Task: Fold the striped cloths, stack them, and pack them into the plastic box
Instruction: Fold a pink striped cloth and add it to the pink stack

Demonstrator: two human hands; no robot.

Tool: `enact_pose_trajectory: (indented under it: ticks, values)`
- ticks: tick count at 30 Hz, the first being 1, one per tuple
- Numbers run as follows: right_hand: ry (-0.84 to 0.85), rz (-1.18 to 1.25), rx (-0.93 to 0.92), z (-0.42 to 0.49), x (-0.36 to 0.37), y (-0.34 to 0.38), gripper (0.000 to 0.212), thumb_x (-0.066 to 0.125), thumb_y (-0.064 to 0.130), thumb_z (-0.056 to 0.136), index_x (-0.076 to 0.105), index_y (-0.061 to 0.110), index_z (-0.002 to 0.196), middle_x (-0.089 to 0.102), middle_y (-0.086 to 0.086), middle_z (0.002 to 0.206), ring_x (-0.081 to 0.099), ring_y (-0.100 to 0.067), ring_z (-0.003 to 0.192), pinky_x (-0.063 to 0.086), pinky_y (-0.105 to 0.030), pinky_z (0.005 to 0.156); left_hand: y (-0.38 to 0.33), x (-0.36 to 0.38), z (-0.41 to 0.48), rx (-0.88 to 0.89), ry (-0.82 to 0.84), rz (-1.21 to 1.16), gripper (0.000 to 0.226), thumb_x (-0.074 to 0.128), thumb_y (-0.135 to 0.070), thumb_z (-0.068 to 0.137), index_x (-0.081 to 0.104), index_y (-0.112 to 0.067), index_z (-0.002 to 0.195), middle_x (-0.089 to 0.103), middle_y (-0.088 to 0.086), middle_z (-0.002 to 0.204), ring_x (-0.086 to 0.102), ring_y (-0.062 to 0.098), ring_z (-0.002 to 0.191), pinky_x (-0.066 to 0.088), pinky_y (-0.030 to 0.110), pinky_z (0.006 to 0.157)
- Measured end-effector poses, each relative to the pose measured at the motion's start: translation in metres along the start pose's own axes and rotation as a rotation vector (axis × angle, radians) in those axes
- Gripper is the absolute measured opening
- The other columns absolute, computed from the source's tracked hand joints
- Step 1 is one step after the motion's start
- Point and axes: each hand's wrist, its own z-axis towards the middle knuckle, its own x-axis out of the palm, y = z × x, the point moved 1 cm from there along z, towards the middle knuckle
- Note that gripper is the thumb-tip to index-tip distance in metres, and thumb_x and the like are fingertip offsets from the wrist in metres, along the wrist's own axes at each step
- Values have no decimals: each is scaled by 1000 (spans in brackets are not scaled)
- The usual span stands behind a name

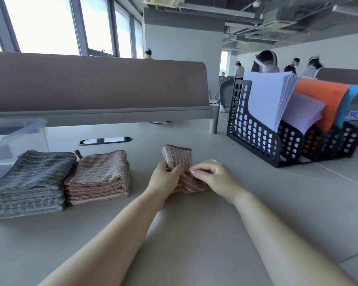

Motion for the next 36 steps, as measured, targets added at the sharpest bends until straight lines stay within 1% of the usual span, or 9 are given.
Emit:
enact_pose_trajectory:
  ticks: [4,8,10,13,17,20,25,31,36]
  values:
    - [-351,-239,49,7,-9,-5,21,68,23,83,66,19,104,65,3,106,60,-17,104,45,-28,90,-4,-10,1,116,-55,48,14,54,-28,89,58,-16,96,67,10,100,64,28,96,50,50,93]
    - [-235,-118,313,5,-15,-8,79,71,47,77,32,21,141,45,-5,137,44,-24,128,36,-32,100,-10,-20,-2,107,90,-290,21,44,-15,99,50,-9,118,61,13,115,60,23,99,50,44,92]
    - [-186,38,365,4,-16,-7,72,73,44,77,39,20,135,50,0,123,49,-21,120,38,-28,92,-9,-24,-4,78,160,-475,29,40,-9,100,44,-4,128,60,16,124,60,30,111,49,46,95]
    - [-165,191,222,6,-18,-5,23,75,12,77,64,19,96,69,3,93,64,-20,93,48,-27,79,-7,-31,-4,77,159,-514,34,44,1,95,38,-6,129,57,20,128,60,34,113,49,50,95]
    - [-372,163,-32,6,-30,1,24,69,-2,79,62,21,84,64,6,80,57,-3,71,45,-13,65,-9,-39,-7,197,17,-239,69,67,-3,82,27,-29,132,63,10,118,65,20,102,53,34,89]
    - [-463,175,-138,6,-42,0,23,69,2,80,59,22,83,61,8,80,54,3,67,46,-13,65,-7,-38,-9,314,-31,-48,81,65,1,84,19,-37,140,60,-3,109,66,8,91,52,16,68]
    - [-407,183,111,4,-41,-8,36,69,27,83,48,24,112,62,3,94,56,-8,76,43,-22,65,0,-34,-6,265,-132,576,35,63,-25,83,56,-23,118,54,7,121,58,17,93,42,20,72]
    - [-419,-269,448,4,-49,-26,61,61,61,77,48,15,116,57,-1,108,55,-23,105,43,-33,85,-3,-31,-19,278,-275,1169,50,52,-50,87,43,-25,129,51,2,129,39,28,125,34,36,99]
    - [-475,-71,170,9,-48,-26,41,77,21,76,57,15,112,64,-2,109,60,-15,95,46,-24,80,-3,-31,-20,211,-252,1154,41,52,-46,90,38,-17,116,60,2,114,59,27,105,38,30,67]
